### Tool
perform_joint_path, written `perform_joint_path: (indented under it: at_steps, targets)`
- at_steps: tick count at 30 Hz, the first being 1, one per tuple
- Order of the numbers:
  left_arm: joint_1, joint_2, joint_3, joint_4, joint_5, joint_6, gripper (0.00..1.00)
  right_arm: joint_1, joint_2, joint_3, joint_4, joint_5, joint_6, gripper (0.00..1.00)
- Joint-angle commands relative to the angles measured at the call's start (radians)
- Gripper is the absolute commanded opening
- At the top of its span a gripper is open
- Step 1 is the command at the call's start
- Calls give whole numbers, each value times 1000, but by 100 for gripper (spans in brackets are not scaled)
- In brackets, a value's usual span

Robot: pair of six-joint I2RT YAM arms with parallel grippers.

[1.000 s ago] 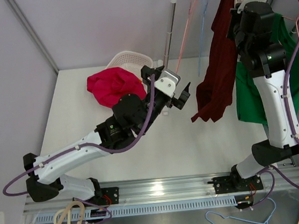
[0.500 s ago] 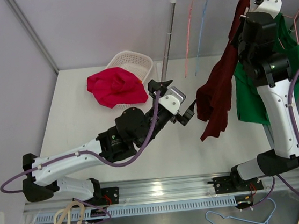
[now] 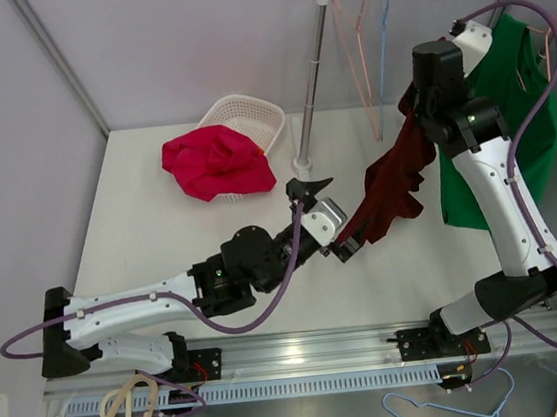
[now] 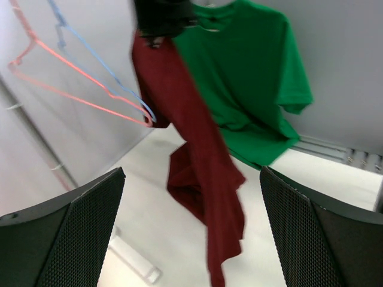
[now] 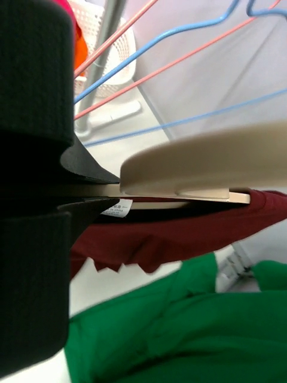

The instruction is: Remove the t-shirt from the hanger

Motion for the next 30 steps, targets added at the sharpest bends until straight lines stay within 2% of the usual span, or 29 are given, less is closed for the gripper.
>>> perform_joint_path:
  at_steps: [1,3,10,13,21,22,23,26,28,30]
  targets:
    - [-22,-16,-61,144,101,-2,100,77,-25,-6,-7,122,150,0]
    - [-22,7,-77,176,142,-4,100,102,-32,3,-36,146,205,0]
    - [-20,108,-111,307,179,34,99,198,-65,29,-90,165,205,0]
    - [-12,159,-46,260,166,27,100,211,-96,21,-81,149,195,0]
    - [-5,230,11,204,47,1,87,223,-143,20,-59,151,155,0]
    - [0,231,10,206,29,-4,84,223,-147,18,-58,148,153,0]
    - [3,234,10,204,24,-16,76,223,-150,18,-58,145,152,0]
    - [15,243,27,180,12,-28,63,225,-154,15,-56,134,151,0]
    - [18,259,48,161,1,-28,61,226,-159,15,-53,128,150,0]
    - [23,269,60,156,-26,-22,65,226,-160,17,-52,123,144,0]
